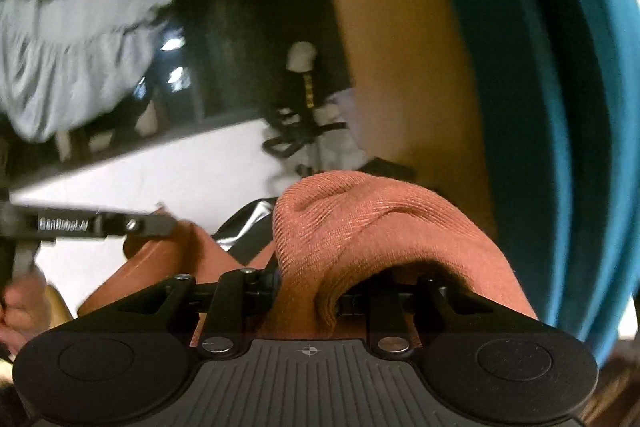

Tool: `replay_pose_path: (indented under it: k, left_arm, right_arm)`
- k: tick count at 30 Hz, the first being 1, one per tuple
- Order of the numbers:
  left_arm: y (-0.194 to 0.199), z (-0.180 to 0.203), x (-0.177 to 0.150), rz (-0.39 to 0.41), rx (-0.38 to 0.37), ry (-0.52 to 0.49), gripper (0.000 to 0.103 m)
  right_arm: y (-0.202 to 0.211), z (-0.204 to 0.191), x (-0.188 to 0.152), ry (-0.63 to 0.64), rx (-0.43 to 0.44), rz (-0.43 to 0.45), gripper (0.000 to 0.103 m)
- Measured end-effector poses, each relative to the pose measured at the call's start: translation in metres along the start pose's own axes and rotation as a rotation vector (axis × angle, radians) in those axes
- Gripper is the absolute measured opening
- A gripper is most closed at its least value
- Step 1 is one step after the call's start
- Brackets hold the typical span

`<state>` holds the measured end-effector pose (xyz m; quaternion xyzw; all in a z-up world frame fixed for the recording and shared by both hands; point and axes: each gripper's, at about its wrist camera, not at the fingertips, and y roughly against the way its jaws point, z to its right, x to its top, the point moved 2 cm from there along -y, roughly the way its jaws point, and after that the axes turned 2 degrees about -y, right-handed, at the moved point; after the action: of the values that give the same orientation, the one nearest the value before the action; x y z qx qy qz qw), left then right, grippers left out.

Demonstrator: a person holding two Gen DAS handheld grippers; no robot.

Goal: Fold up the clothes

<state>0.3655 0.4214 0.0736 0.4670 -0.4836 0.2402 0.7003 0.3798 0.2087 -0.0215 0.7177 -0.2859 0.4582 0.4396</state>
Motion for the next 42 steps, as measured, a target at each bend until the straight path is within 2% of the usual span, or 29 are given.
replay_pose_path:
  k: [5, 7, 8, 10, 12, 14, 15, 16, 20, 24, 26, 28, 29, 30, 32, 33, 36, 38, 42]
  left_arm:
    - [-0.042, -0.010, -0.029, -0.120, -0.006, 0.047, 0.007]
    - [-0.055, -0.008, -0.042, -0.174, 0.001, 0.024, 0.007]
    - [-0.061, -0.006, -0.049, -0.197, 0.005, 0.004, 0.010]
    - [-0.059, -0.002, -0.054, -0.203, 0.016, -0.018, 0.014]
    - [-0.050, -0.003, -0.051, -0.194, -0.002, 0.011, 0.028]
    - [-0.037, -0.004, -0.046, -0.177, -0.038, 0.043, 0.063]
    - [-0.029, -0.002, -0.044, -0.164, -0.051, 0.036, 0.071]
    - [-0.023, 0.001, -0.044, -0.154, -0.077, 0.021, 0.084]
    - [-0.005, 0.029, -0.055, -0.167, -0.157, -0.148, 0.089]
    - [-0.016, 0.053, -0.079, -0.227, -0.130, -0.307, 0.089]
    - [-0.027, 0.061, -0.087, -0.238, -0.105, -0.348, 0.090]
    - [-0.035, 0.064, -0.089, -0.232, -0.095, -0.375, 0.087]
    - [-0.037, 0.064, -0.089, -0.231, -0.096, -0.378, 0.078]
    - [-0.037, 0.063, -0.087, -0.239, -0.111, -0.368, 0.074]
    - [-0.033, 0.060, -0.085, -0.249, -0.140, -0.341, 0.052]
    - [-0.030, 0.059, -0.082, -0.252, -0.151, -0.324, 0.048]
    - [-0.022, 0.051, -0.073, -0.256, -0.179, -0.250, 0.019]
    - [-0.017, 0.042, -0.066, -0.258, -0.194, -0.181, 0.015]
    - [-0.016, 0.027, -0.056, -0.247, -0.192, -0.080, 0.013]
  right_arm:
    - [-0.045, -0.012, -0.016, 0.125, -0.009, -0.061, 0.023]
    - [-0.051, -0.013, -0.017, 0.138, -0.017, -0.064, 0.025]
    - [-0.053, -0.013, -0.016, 0.137, -0.021, -0.067, 0.026]
    - [-0.053, -0.014, -0.015, 0.148, -0.026, -0.077, 0.030]
    - [-0.052, -0.014, -0.014, 0.152, -0.024, -0.082, 0.031]
    - [-0.050, -0.014, -0.014, 0.133, -0.014, -0.091, 0.031]
    - [-0.050, -0.015, -0.014, 0.121, -0.009, -0.096, 0.031]
    - [-0.049, -0.014, -0.014, 0.110, -0.005, -0.102, 0.031]
    - [-0.049, -0.011, -0.012, 0.094, -0.007, -0.104, 0.031]
    - [-0.047, -0.010, -0.012, 0.078, -0.012, -0.101, 0.032]
    - [-0.046, -0.009, -0.011, 0.071, -0.014, -0.100, 0.032]
    - [-0.046, -0.008, -0.011, 0.063, -0.017, -0.098, 0.032]
    - [-0.045, -0.008, -0.011, 0.059, -0.018, -0.097, 0.032]
    - [-0.045, -0.008, -0.010, 0.055, -0.019, -0.097, 0.033]
    - [-0.044, -0.007, -0.010, 0.047, -0.022, -0.095, 0.034]
    - [-0.043, -0.007, -0.010, 0.044, -0.022, -0.093, 0.037]
    - [-0.040, -0.005, -0.008, 0.036, -0.020, -0.086, 0.042]
    - [-0.037, -0.005, -0.007, 0.031, -0.019, -0.081, 0.044]
    - [-0.033, -0.003, -0.005, 0.021, -0.016, -0.071, 0.047]
